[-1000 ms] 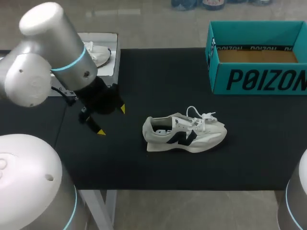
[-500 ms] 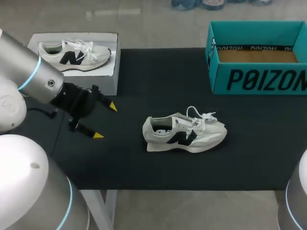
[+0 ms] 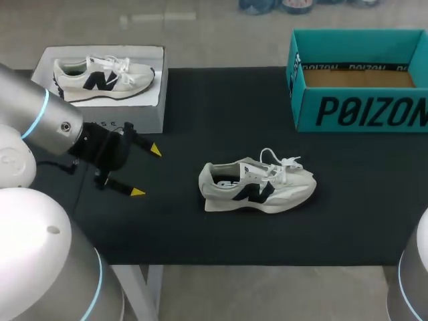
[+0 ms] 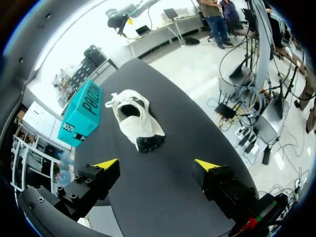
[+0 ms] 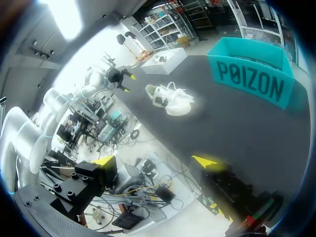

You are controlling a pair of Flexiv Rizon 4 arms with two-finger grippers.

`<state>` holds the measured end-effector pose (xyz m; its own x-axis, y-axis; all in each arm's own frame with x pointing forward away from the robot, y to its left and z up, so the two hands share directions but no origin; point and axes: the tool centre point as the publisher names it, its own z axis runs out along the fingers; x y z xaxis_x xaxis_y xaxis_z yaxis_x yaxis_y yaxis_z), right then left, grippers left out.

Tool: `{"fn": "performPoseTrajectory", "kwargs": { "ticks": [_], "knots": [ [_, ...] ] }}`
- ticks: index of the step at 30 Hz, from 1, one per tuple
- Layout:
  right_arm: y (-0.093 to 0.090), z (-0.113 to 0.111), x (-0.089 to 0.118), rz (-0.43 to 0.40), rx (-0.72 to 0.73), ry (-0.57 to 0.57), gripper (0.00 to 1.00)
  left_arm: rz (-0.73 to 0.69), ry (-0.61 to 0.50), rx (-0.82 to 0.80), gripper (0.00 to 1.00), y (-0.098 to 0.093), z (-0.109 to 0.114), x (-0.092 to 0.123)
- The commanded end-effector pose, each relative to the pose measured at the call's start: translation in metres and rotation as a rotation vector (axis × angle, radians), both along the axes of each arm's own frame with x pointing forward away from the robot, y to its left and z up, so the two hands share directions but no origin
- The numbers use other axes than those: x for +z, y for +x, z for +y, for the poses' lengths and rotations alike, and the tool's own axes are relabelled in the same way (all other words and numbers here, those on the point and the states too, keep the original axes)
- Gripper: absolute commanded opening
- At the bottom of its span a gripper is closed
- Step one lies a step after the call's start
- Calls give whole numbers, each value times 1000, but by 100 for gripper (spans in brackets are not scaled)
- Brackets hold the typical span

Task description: Take the shoe out of the shoebox, open the shoe tongue, remove and reinsert the insole, then place the shoe into the shoebox

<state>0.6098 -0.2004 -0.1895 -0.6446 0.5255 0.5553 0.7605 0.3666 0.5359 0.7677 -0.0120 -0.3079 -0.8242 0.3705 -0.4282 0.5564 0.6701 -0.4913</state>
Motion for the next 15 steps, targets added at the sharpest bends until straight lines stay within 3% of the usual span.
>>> {"fn": "performPoseTrajectory", "kwargs": {
  "ticks": [1,15],
  "knots": [
    [-9,3,1,-104,-150,-200,100,-1,0,-1,100,0,0,0],
    [-9,3,1,-104,-150,-200,100,342,-319,73,100,-35,-20,-25]
  ]
}}
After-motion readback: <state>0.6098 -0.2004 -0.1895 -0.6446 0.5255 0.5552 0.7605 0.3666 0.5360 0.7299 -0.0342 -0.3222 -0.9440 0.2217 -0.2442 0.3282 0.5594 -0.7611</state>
